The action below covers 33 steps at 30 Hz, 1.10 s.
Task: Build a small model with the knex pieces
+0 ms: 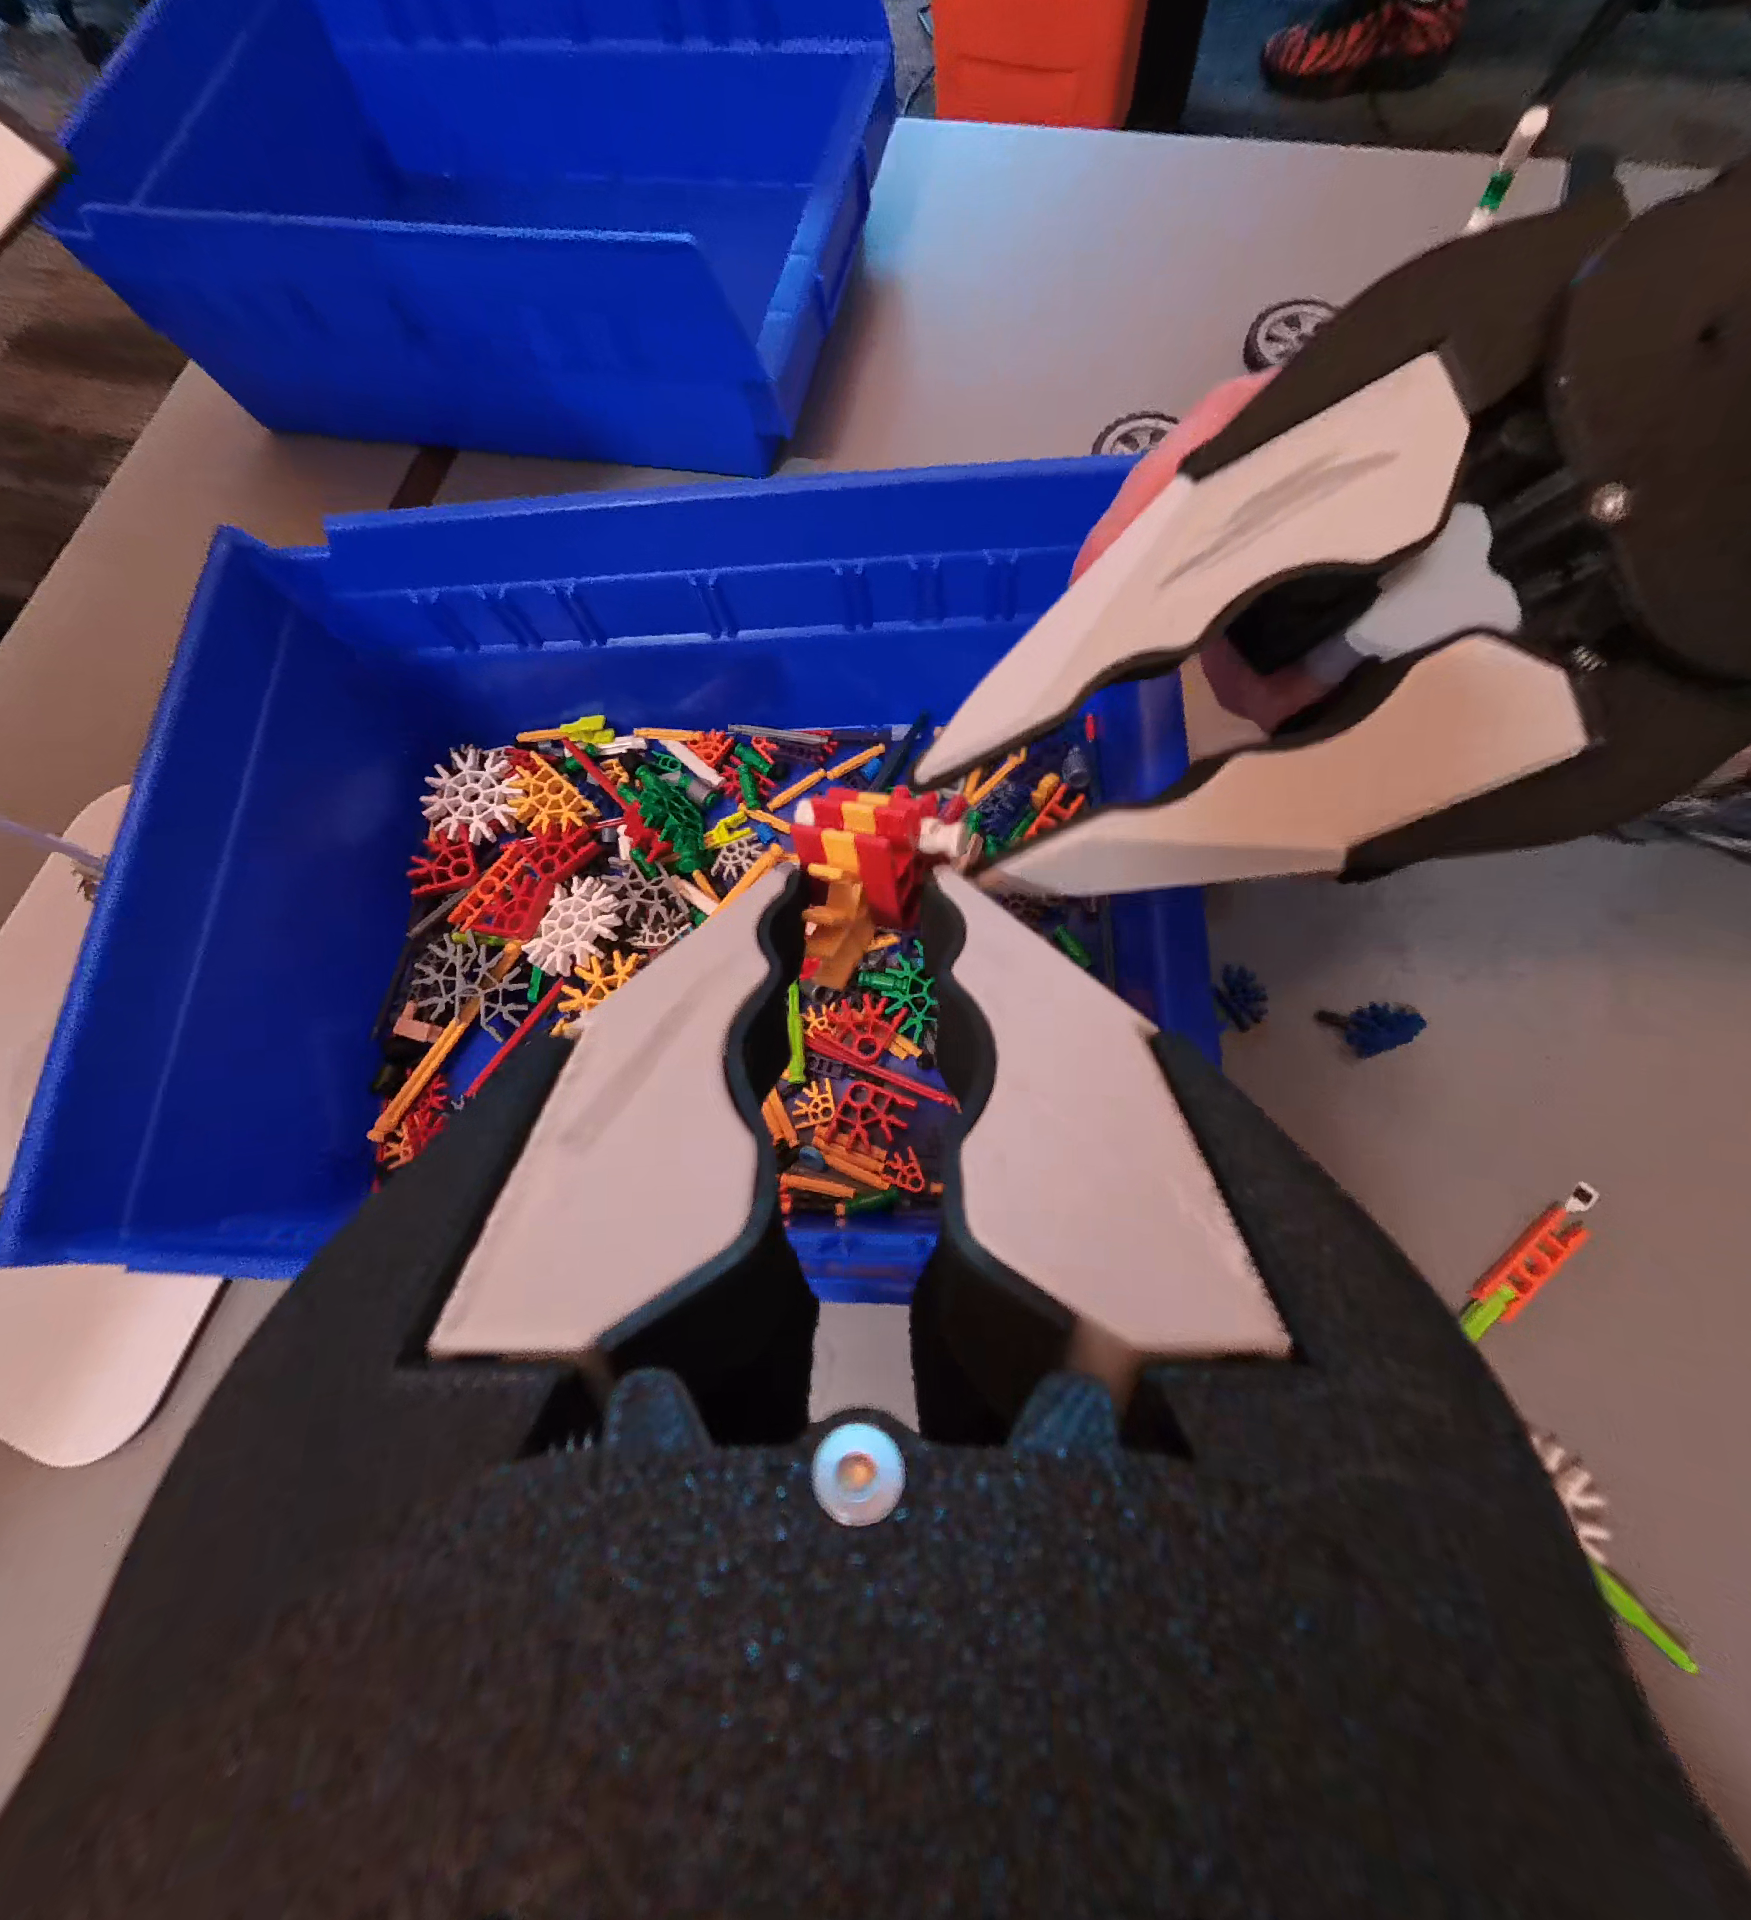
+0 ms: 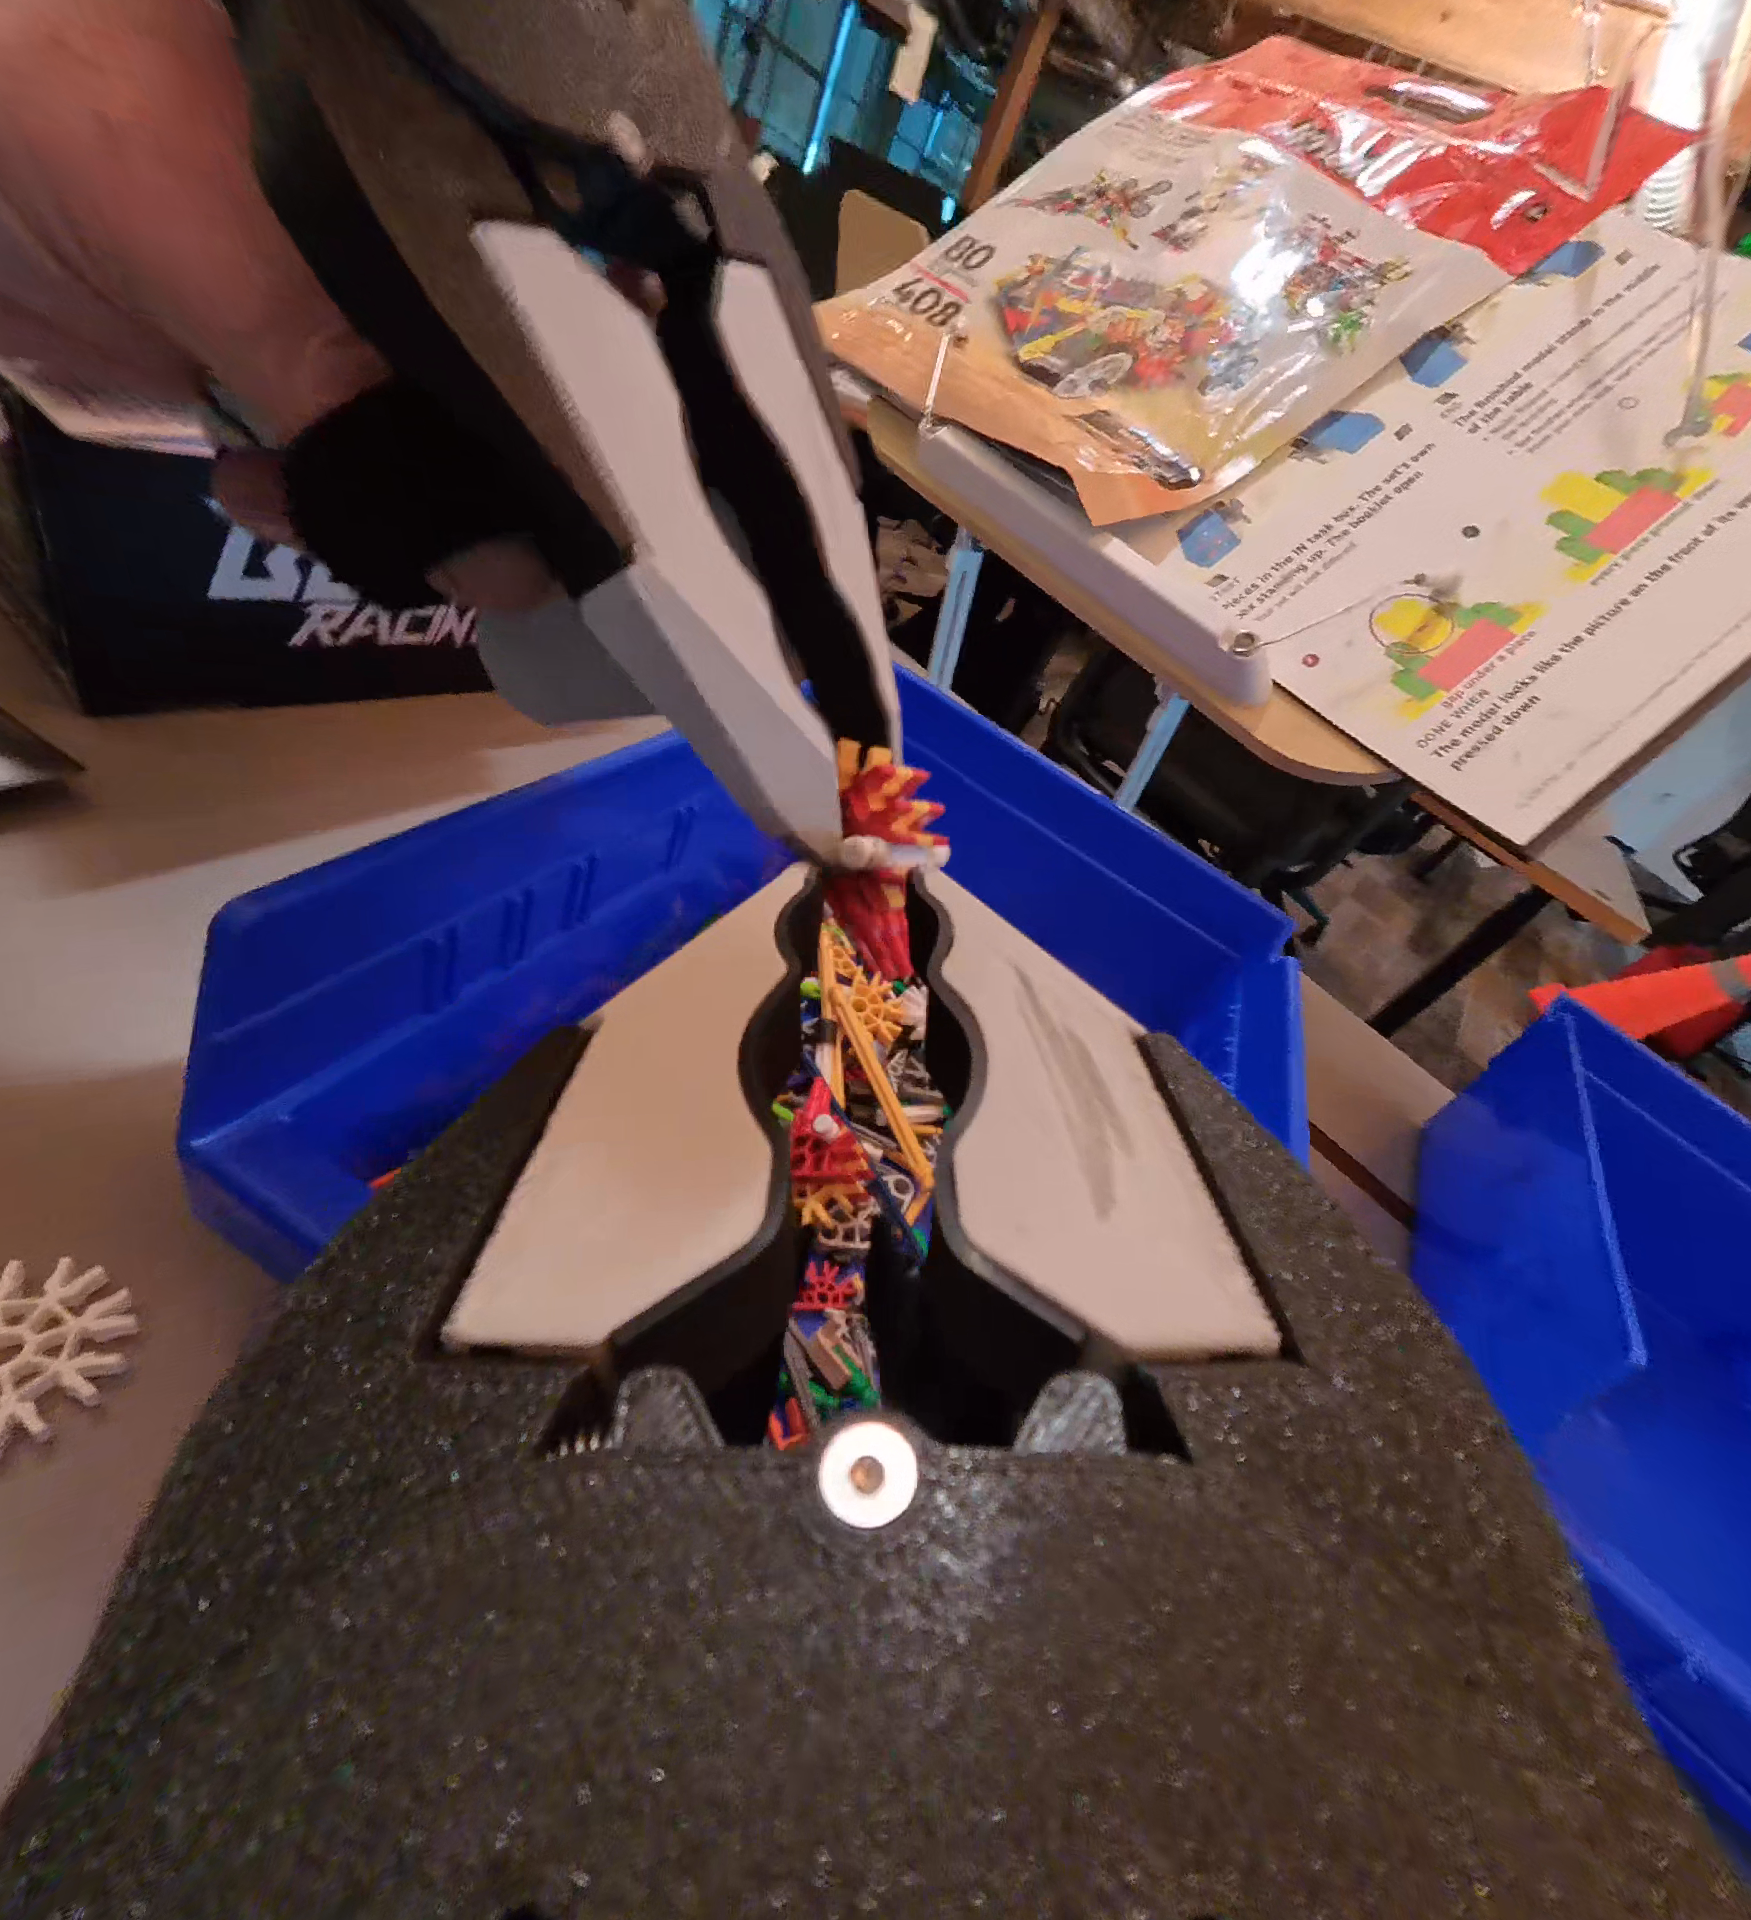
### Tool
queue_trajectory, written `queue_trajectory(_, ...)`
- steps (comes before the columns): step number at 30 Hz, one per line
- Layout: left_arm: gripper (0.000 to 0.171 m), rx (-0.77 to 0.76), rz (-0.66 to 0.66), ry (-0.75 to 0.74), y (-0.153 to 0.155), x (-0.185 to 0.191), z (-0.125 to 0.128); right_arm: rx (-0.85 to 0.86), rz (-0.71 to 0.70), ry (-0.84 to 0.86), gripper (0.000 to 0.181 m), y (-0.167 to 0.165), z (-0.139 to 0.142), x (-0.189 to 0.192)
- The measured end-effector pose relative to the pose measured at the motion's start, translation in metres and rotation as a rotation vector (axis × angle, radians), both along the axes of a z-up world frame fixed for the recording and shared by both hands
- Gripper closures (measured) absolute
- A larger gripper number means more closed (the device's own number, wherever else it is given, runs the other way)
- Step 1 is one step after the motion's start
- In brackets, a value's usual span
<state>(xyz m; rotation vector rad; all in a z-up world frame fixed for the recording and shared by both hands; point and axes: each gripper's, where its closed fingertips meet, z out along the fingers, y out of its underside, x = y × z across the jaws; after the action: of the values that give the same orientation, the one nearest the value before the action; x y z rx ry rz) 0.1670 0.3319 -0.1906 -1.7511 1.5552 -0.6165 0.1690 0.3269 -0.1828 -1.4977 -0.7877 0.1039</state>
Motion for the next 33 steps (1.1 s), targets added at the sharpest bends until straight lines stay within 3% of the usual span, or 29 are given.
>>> queue_trajectory(10,0.152,0.082,0.024,0.101,0.001,-0.002,-0.012,0.074,-0.065,-0.102,0.180,0.002,0.001,-0.001)
queue_trajectory(20,0.151,0.086,0.016,0.123,-0.001,-0.002,-0.004,0.031,-0.023,-0.063,0.166,0.000,-0.003,0.003)
queue_trajectory(33,0.151,0.093,0.000,0.093,0.000,0.001,-0.008,0.083,-0.033,-0.107,0.177,-0.001,-0.003,0.000)
